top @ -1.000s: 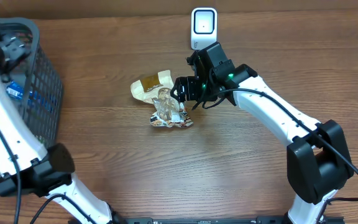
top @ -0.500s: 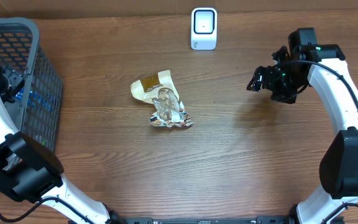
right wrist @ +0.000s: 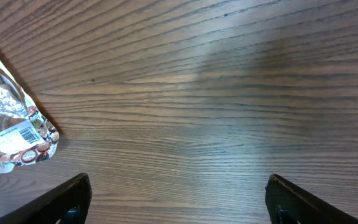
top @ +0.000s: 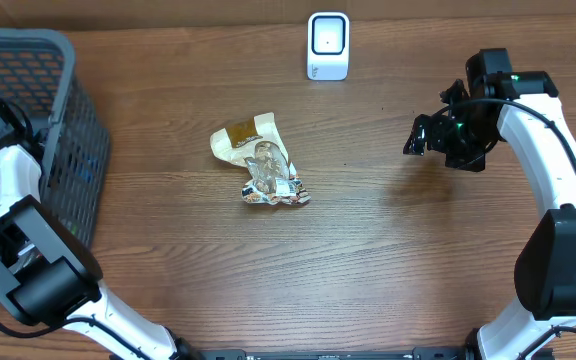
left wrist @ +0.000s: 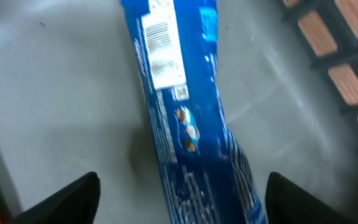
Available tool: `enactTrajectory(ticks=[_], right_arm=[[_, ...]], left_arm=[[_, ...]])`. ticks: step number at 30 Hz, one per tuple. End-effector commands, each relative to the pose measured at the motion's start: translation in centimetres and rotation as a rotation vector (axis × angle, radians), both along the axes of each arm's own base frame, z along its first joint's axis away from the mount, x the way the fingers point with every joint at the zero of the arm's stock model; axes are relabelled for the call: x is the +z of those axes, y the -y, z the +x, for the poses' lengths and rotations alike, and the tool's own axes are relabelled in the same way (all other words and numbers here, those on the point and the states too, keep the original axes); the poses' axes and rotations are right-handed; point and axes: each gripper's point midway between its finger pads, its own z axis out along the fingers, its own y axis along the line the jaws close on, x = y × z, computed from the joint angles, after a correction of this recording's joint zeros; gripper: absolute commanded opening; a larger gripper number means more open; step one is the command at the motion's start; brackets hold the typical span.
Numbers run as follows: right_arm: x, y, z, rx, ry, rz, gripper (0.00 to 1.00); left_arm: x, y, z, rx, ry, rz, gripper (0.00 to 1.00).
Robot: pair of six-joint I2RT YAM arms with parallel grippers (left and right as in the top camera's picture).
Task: Scan the item barcode
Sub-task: 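Grasp the blue snack bar in the basket with the left gripper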
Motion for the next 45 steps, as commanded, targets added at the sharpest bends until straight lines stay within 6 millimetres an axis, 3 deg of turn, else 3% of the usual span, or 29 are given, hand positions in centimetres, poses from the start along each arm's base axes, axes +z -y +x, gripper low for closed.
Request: enactTrajectory(ticks=[1, 4, 8, 9, 14, 19, 23, 24, 25, 27, 29, 31, 34, 35, 36, 41, 45], right_arm=[[1.7, 0.2, 0.6, 0.002, 0.056, -0.005, 0.9], [1.7, 0.2, 0.6, 0.0, 0.056, -0.005, 0.9], [1.7, 0.2, 0.7, 0.0, 0.057, -0.005, 0.9], [1.7, 0.2, 0.7, 0.0, 0.057, -0.005, 0.9], [1.7, 0.2, 0.6, 0.0, 0.056, -0.005, 0.9], [1.7, 0.2, 0.6, 0.001, 0.056, -0.005, 0.9], [1.6, 0.2, 0.6, 0.0, 0.052, -0.006, 0.89], [1.6, 0.2, 0.5, 0.0, 0.052, -0.006, 0.89], [1.6, 0.2, 0.4, 0.001, 0.048, -0.006, 0.9], [1.6, 0.2, 0.5, 0.0, 0.049, -0.006, 0.89], [1.6, 0.2, 0.5, 0.0, 0.052, -0.006, 0.9], [1.6, 0.2, 0.6, 0.001, 0.053, -0.006, 0.9], [1.7, 0.2, 0.6, 0.0, 0.055, -0.005, 0.9], [1.7, 0.2, 0.6, 0.001, 0.056, -0.005, 0.9], [1.7, 0.2, 0.6, 0.0, 0.056, -0.006, 0.9], [1.7, 0.2, 0.6, 0.0, 0.055, -0.005, 0.9], [1.6, 0.2, 0.3, 0.0, 0.041, -0.006, 0.9]], left_arm=[[-3.1, 1.7, -1.2, -0.032, -0.055, -0.04, 0.61], [-5.0, 2.5, -2.3, -0.032, -0.094, -0.068, 0.31], [-6.9, 3.1, -3.7, -0.025, -0.147, -0.087, 0.08], [-7.1, 3.2, -3.9, -0.024, -0.152, -0.09, 0.04], [-5.9, 3.0, -3.5, -0.026, -0.155, -0.097, 0.04], [1.6, 1.3, -1.4, -0.023, -0.12, -0.06, 0.04], [10.3, 0.2, 0.2, -0.024, -0.039, -0.002, 0.04], [11.8, 0.1, 0.3, -0.024, -0.024, 0.008, 0.04], [14.9, 0.1, 0.4, -0.024, 0.009, 0.03, 0.04], [19.3, 0.5, 0.0, -0.027, 0.055, 0.06, 0.04], [22.3, 0.8, -0.5, -0.024, 0.087, 0.087, 0.04], [23.7, 1.1, -1.1, -0.013, 0.1, 0.09, 0.08], [22.7, 0.9, -1.3, 0.014, 0.081, 0.062, 0.49], [21.7, 0.8, -1.3, 0.019, 0.063, 0.044, 0.61], [20.6, 0.8, -1.2, 0.025, 0.044, 0.027, 0.65], [13.4, 0.4, -1.1, 0.089, -0.08, -0.1, 0.7], [6.3, 1.1, -0.5, 0.104, -0.179, -0.259, 0.66]])
